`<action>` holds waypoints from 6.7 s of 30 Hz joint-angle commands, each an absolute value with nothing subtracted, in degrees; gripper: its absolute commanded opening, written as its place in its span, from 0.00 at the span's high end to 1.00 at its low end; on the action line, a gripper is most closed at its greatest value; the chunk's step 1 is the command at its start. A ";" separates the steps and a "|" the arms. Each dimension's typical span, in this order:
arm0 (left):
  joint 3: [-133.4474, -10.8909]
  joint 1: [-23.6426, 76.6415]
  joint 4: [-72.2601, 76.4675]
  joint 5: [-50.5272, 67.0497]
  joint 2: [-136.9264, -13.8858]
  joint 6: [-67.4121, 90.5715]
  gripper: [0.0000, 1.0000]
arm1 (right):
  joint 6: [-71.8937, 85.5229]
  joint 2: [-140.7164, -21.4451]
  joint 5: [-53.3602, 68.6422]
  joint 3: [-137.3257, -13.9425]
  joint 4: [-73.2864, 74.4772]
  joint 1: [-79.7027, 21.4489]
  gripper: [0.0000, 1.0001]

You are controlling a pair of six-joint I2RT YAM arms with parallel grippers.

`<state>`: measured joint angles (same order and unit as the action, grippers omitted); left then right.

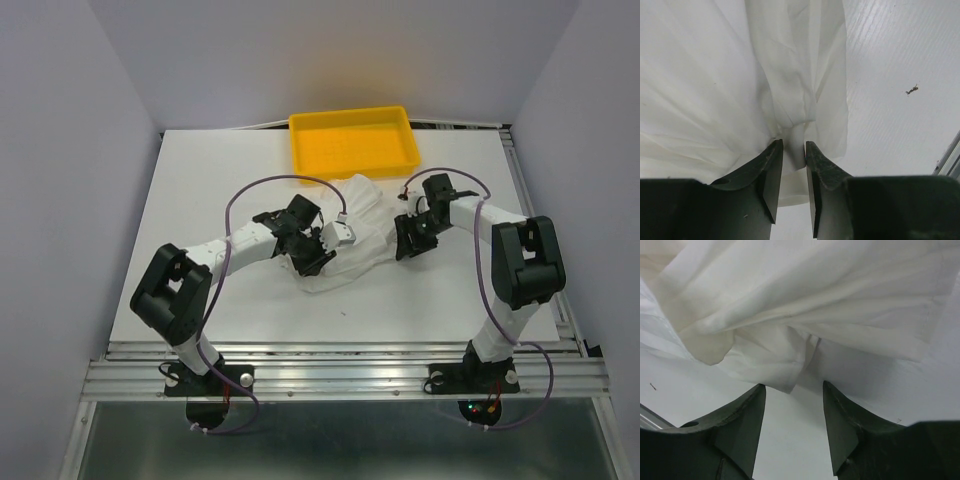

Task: Fold and stack the skirts
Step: Fold the skirt

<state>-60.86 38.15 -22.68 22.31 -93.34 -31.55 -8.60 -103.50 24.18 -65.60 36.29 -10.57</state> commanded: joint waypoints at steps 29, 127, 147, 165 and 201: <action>-58.36 39.02 -35.86 16.53 -81.56 -47.11 1.00 | 5.62 -105.73 19.16 -58.80 25.05 -10.55 0.99; -9.94 34.28 53.15 17.14 -80.24 -88.59 0.09 | -29.79 -117.33 14.15 -73.39 29.62 -34.45 0.57; -11.16 37.44 40.43 21.80 -71.54 -91.85 0.25 | -27.42 -116.46 21.97 -76.12 33.14 -35.07 0.60; -9.68 37.35 19.31 24.79 -58.53 -95.45 0.13 | -28.92 -116.90 20.74 -75.15 32.52 -35.07 0.60; -36.73 41.92 -28.55 23.73 -60.65 -85.35 1.00 | -10.90 -117.41 21.71 -101.51 32.52 -22.94 0.27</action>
<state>-32.08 40.80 -16.16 20.97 -62.39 -89.23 -14.74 -113.86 21.02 -96.49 31.99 -24.97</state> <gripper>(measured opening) 0.136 0.723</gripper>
